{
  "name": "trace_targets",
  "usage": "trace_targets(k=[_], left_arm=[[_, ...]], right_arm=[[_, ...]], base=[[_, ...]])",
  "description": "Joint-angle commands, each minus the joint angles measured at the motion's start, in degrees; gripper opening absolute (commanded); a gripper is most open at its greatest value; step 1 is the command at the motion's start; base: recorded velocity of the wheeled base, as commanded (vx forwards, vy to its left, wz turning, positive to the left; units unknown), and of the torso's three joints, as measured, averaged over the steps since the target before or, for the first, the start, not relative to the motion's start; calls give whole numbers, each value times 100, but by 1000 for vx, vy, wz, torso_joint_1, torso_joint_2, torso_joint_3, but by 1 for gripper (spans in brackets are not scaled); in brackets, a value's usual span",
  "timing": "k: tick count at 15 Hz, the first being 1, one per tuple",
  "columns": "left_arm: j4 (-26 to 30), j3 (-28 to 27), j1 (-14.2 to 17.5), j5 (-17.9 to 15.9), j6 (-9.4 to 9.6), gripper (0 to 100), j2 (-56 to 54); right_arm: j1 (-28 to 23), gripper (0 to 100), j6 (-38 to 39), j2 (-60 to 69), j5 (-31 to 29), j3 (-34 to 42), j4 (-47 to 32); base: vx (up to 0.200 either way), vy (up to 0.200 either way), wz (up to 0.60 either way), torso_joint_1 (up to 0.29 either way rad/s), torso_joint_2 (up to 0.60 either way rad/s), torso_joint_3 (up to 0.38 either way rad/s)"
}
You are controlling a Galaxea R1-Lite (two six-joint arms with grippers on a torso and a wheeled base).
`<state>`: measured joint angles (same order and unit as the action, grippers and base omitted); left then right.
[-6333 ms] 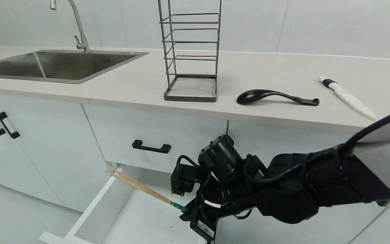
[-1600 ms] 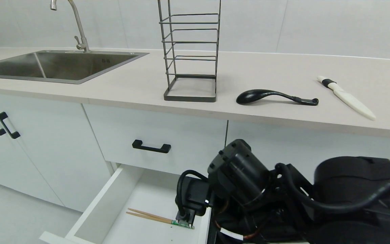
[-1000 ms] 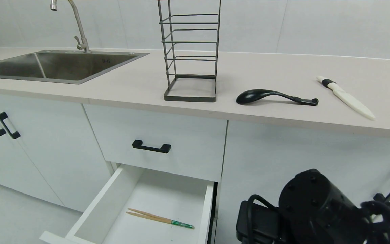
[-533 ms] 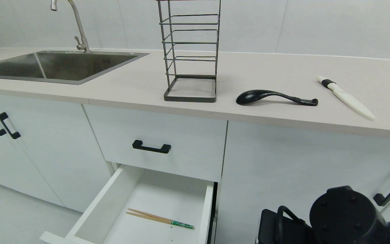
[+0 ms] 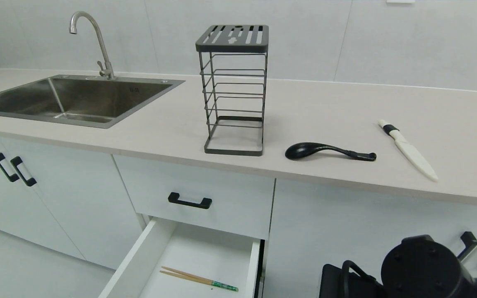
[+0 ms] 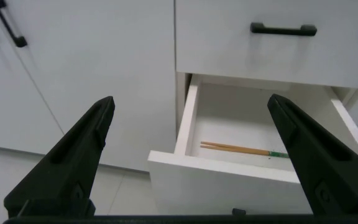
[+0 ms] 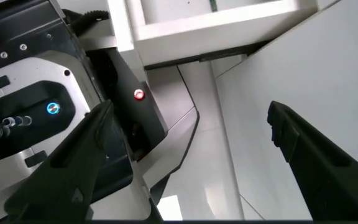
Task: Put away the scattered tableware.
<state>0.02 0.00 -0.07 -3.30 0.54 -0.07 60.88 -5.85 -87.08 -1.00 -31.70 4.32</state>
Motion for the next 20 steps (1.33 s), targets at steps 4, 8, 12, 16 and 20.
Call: trace_targets(k=[4, 8, 12, 16, 20], left_arm=[[-2, 0, -1, -4, -1, 100, 7], [-2, 0, 7, -4, -1, 100, 7], [-2, 0, 7, -4, -1, 100, 7], [-2, 0, 7, -4, -1, 100, 7], [-2, 0, 7, -4, -1, 100, 7]], right_arm=[[3, 100, -4, -81, 12, -21, 8], [3, 100, -13, -275, 21, -285, -1], [3, 100, -39, -653, 21, -935, -18], [3, 100, -48, -855, 12, -1216, -62], [-6, 100, -48, -1057, 21, -1357, -168]], base=[[0, 0, 0, 174, -466, -296], [0, 0, 0, 192, -476, -287], [0, 0, 0, 206, -489, -289], [0, 0, 0, 229, -515, -287], [0, 0, 0, 254, -547, -295]])
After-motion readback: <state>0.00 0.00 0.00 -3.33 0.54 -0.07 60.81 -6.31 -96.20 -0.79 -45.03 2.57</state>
